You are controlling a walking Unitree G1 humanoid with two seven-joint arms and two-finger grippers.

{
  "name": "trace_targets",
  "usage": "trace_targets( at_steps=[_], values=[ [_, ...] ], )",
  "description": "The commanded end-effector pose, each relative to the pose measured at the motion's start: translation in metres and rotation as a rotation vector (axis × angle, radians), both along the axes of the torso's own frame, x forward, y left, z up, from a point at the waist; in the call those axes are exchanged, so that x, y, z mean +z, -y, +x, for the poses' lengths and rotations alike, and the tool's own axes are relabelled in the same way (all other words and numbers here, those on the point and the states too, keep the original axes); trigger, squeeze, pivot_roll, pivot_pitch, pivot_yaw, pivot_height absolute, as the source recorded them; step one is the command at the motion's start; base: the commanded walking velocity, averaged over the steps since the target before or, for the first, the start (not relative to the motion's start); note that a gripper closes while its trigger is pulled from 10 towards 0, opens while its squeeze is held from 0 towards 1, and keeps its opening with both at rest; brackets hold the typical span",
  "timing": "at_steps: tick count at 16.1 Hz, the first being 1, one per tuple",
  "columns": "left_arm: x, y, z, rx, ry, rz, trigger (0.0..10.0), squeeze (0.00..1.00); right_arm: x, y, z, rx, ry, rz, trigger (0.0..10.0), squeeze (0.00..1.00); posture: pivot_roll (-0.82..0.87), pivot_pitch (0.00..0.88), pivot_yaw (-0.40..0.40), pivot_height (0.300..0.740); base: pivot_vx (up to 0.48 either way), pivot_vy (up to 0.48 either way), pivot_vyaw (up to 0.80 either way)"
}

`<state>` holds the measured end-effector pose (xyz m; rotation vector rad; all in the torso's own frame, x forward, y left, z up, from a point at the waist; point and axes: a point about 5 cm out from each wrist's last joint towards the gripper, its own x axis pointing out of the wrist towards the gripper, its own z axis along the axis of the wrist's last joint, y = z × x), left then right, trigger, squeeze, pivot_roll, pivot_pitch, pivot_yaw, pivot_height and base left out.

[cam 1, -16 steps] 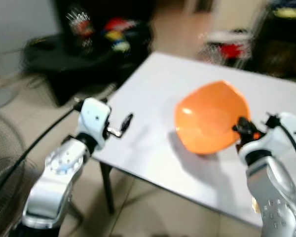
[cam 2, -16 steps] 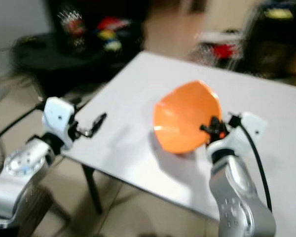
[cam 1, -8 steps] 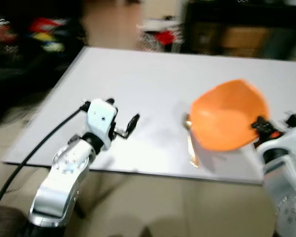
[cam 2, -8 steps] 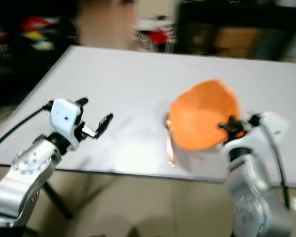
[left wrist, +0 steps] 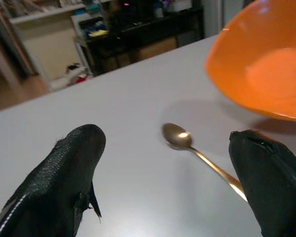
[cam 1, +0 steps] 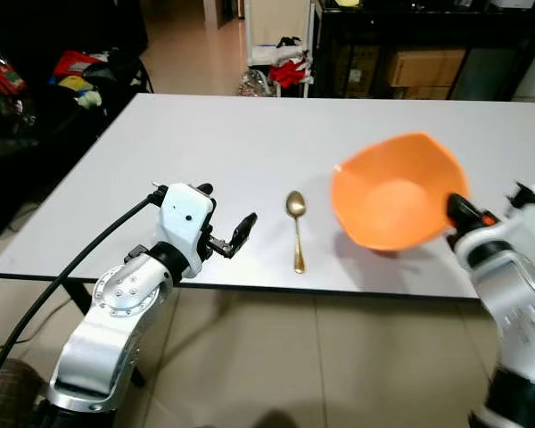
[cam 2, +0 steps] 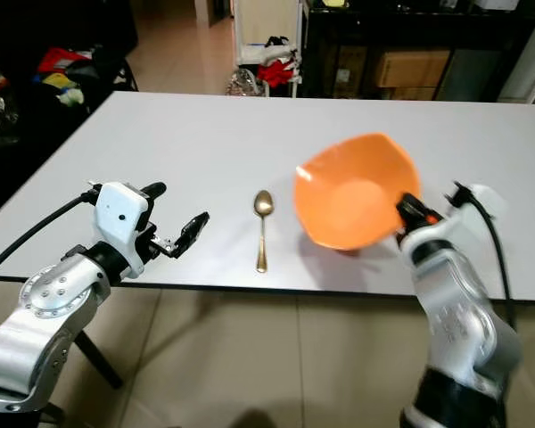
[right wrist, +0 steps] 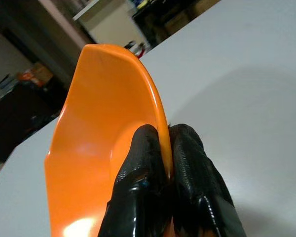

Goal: Setting the table

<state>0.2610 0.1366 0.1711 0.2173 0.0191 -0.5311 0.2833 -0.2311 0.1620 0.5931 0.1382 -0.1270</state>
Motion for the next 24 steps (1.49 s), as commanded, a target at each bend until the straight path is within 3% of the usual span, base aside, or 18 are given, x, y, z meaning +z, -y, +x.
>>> trace_targets(
  at_steps=[1, 4, 5, 8, 9, 10, 11, 15, 17, 19, 20, 22, 23, 24],
  values=[
    [0.005, 0.0, -0.001, -0.05, -0.011, -0.002, 10.0, 0.0, 0.005, -0.002, 0.012, 0.035, 0.041, 0.041, 10.0, 0.0, 0.04, 0.0, 0.006, 0.74, 0.0, 0.0, 0.0],
    [0.0, 0.008, -0.016, -0.227, -0.115, -0.007, 10.0, 0.0, -0.018, 0.004, 0.035, 0.021, -0.047, 0.155, 10.0, 0.0, 0.05, 0.0, 0.003, 0.74, 0.0, 0.0, 0.0],
    [-0.001, 0.008, -0.018, -0.242, -0.128, -0.008, 10.0, 0.0, -0.021, 0.005, 0.036, 0.003, -0.061, 0.168, 10.0, 0.0, 0.05, 0.0, 0.003, 0.74, 0.0, 0.0, 0.0],
    [-0.004, 0.001, -0.033, -0.353, -0.232, -0.002, 10.0, 0.0, -0.033, 0.005, 0.039, -0.021, -0.14, 0.329, 10.0, 0.0, 0.08, 0.0, -0.011, 0.74, 0.0, 0.0, 0.0],
    [-0.004, -0.002, -0.037, -0.372, -0.256, 0.006, 10.0, 0.0, -0.036, 0.004, 0.038, -0.02, -0.173, 0.358, 10.0, 0.3, 0.09, 0.0, -0.011, 0.74, 0.0, 0.0, 0.0],
    [-0.002, -0.005, -0.036, -0.367, -0.254, 0.008, 10.0, 0.0, -0.037, 0.005, 0.037, -0.019, -0.189, 0.371, 10.0, 0.87, 0.09, 0.0, -0.011, 0.74, 0.0, 0.0, 0.0],
    [-0.001, -0.006, -0.035, -0.363, -0.253, 0.01, 10.0, 0.0, -0.036, 0.005, 0.037, -0.017, -0.192, 0.4, 10.0, 1.0, 0.09, 0.0, -0.01, 0.74, 0.0, 0.0, 0.0],
    [0.002, -0.008, -0.034, -0.364, -0.253, 0.016, 10.0, 0.0, -0.03, 0.007, 0.027, -0.008, -0.238, 0.464, 10.0, 1.0, 0.09, 0.0, -0.008, 0.74, 0.0, 0.0, 0.0],
    [0.003, -0.011, -0.034, -0.359, -0.244, 0.009, 10.0, 0.0, -0.022, 0.007, 0.009, 0.015, -0.257, 0.421, 10.0, 1.0, 0.09, 0.0, -0.014, 0.74, 0.0, 0.0, 0.0],
    [0.003, -0.014, -0.035, -0.347, -0.243, 0.002, 10.0, 0.0, -0.019, 0.007, -0.007, 0.034, -0.281, 0.367, 10.0, 1.0, 0.08, 0.0, -0.014, 0.74, 0.0, 0.0, 0.0],
    [0.004, -0.018, -0.036, -0.329, -0.243, -0.003, 10.0, 0.0, -0.016, 0.004, -0.024, 0.06, -0.301, 0.32, 10.0, 1.0, 0.08, 0.0, -0.015, 0.74, 0.0, 0.0, 0.0],
    [0.005, -0.022, -0.037, -0.306, -0.236, -0.013, 10.0, 0.0, -0.012, 0.001, -0.037, 0.105, -0.308, 0.261, 10.0, 1.0, 0.08, 0.0, -0.013, 0.74, 0.0, 0.0, 0.0],
    [0.008, -0.027, -0.038, -0.275, -0.217, -0.028, 10.0, 0.0, -0.002, -0.004, -0.044, 0.171, -0.276, 0.168, 10.0, 1.0, 0.08, 0.0, -0.004, 0.74, 0.0, 0.0, 0.0],
    [0.013, -0.035, -0.034, -0.188, -0.157, -0.039, 10.0, 0.0, 0.02, -0.019, -0.047, 0.287, -0.153, 0.055, 10.0, 1.0, 0.08, 0.0, -0.002, 0.74, 0.0, 0.0, 0.0]
  ],
)
